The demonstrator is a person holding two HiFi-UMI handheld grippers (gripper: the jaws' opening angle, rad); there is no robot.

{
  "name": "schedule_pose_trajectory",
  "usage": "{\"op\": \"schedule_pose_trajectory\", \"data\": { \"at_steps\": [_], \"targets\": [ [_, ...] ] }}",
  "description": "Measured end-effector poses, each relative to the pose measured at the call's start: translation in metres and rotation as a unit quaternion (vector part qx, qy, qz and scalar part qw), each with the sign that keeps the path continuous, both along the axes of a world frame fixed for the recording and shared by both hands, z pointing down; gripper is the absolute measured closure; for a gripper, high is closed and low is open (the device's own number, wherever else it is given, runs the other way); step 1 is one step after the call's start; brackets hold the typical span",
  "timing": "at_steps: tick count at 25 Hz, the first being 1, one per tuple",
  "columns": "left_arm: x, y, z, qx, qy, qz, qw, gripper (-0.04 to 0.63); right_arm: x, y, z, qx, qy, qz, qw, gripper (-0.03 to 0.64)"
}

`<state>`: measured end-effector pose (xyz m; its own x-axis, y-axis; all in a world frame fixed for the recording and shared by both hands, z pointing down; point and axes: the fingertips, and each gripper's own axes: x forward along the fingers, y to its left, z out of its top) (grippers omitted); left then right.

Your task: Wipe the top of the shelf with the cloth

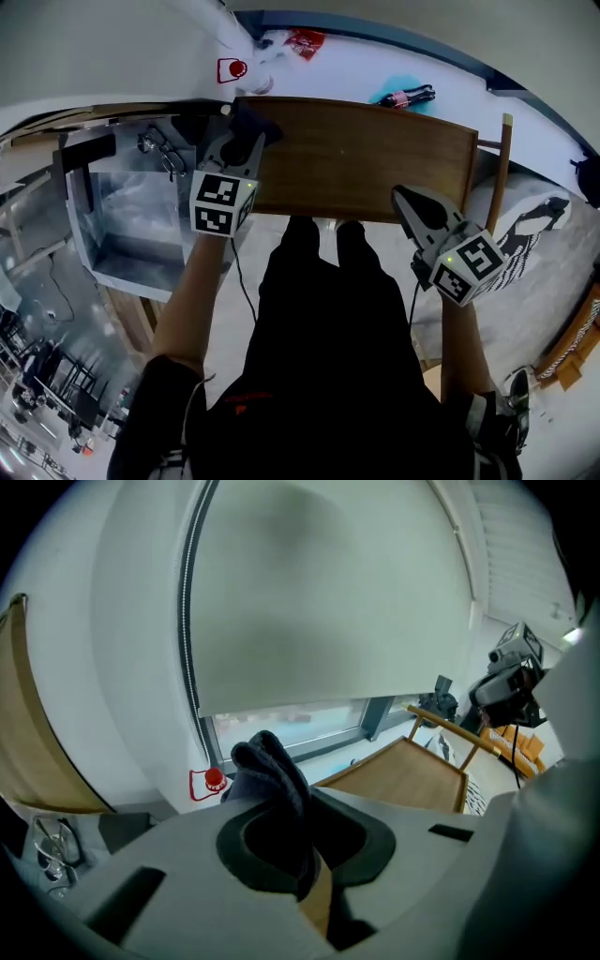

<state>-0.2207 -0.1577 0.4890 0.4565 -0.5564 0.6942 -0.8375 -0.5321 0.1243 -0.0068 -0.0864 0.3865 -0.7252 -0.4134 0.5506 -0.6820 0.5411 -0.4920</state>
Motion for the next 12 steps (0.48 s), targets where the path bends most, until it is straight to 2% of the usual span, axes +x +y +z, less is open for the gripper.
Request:
{"op": "schedule_pose_trajectory", "data": {
  "at_steps": [3, 7, 9, 12],
  "targets": [
    [-0.007, -0.003, 0.015, 0.002, -0.030, -0.004, 0.9995, 0.557, -0.003, 0.000, 0.008, -0.011, 0.004, -0.003, 1.000, 0.612],
    [-0.019, -0.009, 0.029, 0.007, -0.089, -0.014, 0.9960, 0.557, 0.000, -0.001, 0.015, -0.020, 0.010, -0.004, 1.000, 0.612],
    [-0.024, -0.011, 0.037, 0.011, -0.125, -0.013, 0.9920, 0.557, 0.003, -0.001, 0.018, -0.023, 0.012, -0.003, 1.000, 0.612],
    [-0.023, -0.013, 0.053, 0.014, -0.175, 0.014, 0.9844, 0.557, 0.006, 0.002, 0.024, -0.032, 0.014, -0.001, 0.999, 0.612]
  ]
}}
